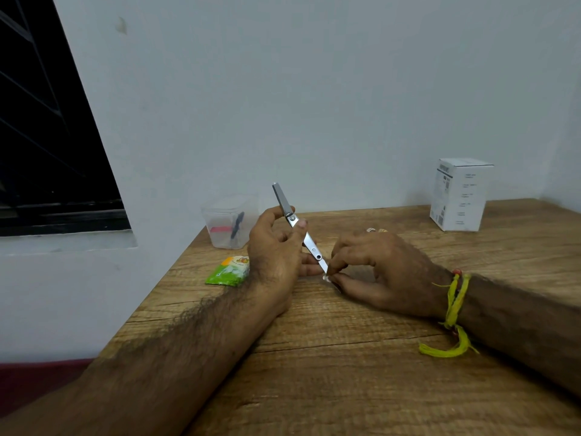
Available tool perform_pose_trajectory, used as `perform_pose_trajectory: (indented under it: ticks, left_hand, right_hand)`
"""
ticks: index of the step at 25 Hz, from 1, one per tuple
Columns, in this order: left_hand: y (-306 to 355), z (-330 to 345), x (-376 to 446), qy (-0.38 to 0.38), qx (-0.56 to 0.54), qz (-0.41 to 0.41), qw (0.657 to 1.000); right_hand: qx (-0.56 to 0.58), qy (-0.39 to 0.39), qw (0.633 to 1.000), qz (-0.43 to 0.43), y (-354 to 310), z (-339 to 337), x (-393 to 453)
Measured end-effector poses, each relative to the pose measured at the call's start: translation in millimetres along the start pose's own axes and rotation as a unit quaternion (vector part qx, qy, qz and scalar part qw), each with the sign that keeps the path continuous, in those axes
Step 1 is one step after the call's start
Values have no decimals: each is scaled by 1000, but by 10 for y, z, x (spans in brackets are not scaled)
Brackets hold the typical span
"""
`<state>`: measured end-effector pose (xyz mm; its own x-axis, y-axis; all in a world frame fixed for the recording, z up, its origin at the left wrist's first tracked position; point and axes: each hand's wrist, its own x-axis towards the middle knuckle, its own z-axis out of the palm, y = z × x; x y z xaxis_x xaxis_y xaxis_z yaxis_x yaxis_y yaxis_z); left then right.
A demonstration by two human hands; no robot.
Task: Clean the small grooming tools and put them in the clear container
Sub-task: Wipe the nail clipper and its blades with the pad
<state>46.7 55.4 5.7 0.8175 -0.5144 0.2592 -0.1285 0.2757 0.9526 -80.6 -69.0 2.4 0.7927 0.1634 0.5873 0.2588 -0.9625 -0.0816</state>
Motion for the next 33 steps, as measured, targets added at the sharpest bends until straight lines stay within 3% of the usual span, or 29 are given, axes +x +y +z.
perform_pose_trajectory:
  ticks: [33]
  left_hand:
    - [13,-36,32,15,4,14,1000]
  right_hand:
    - [66,-28,997,3,-60,-20,10]
